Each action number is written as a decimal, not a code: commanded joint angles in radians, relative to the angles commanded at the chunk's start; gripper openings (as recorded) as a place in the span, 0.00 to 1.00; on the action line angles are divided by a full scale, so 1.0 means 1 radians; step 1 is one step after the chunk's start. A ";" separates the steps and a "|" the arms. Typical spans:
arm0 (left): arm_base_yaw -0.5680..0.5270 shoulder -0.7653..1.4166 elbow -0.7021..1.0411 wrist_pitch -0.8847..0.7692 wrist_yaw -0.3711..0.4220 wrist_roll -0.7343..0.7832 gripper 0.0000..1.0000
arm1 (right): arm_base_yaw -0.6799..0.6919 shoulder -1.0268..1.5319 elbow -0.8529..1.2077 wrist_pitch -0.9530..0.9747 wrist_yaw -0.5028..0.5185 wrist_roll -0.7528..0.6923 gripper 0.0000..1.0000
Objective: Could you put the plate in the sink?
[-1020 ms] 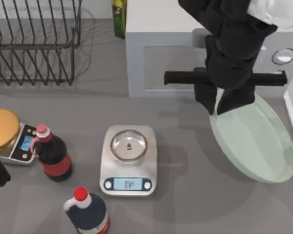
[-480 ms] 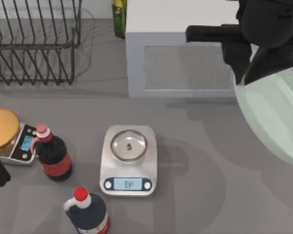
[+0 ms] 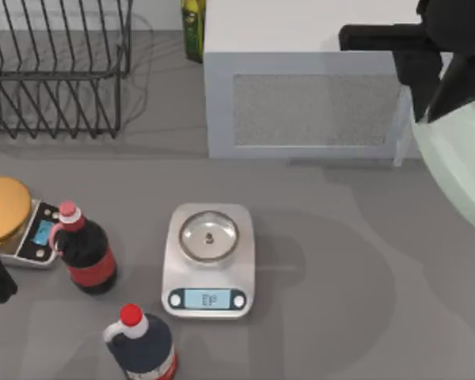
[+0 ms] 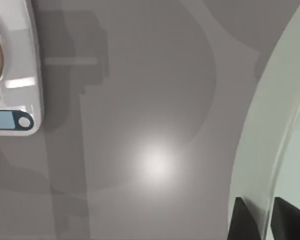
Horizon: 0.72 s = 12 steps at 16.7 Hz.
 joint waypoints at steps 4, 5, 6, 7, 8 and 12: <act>0.000 0.000 0.000 0.000 0.000 0.000 1.00 | -0.265 0.150 0.174 -0.049 -0.012 -0.216 0.00; 0.000 0.000 0.000 0.000 0.000 0.000 1.00 | -0.340 0.202 0.229 -0.053 -0.014 -0.274 0.00; 0.000 0.000 0.000 0.000 0.000 0.000 1.00 | -0.410 0.259 0.284 -0.053 -0.017 -0.331 0.00; 0.000 0.000 0.000 0.000 0.000 0.000 1.00 | -0.470 0.323 0.339 -0.050 -0.019 -0.382 0.00; 0.000 0.000 0.000 0.000 0.000 0.000 1.00 | -0.520 0.392 0.391 -0.043 -0.020 -0.427 0.00; 0.000 0.000 0.000 0.000 0.000 0.000 1.00 | -0.618 0.646 0.573 0.000 -0.018 -0.545 0.00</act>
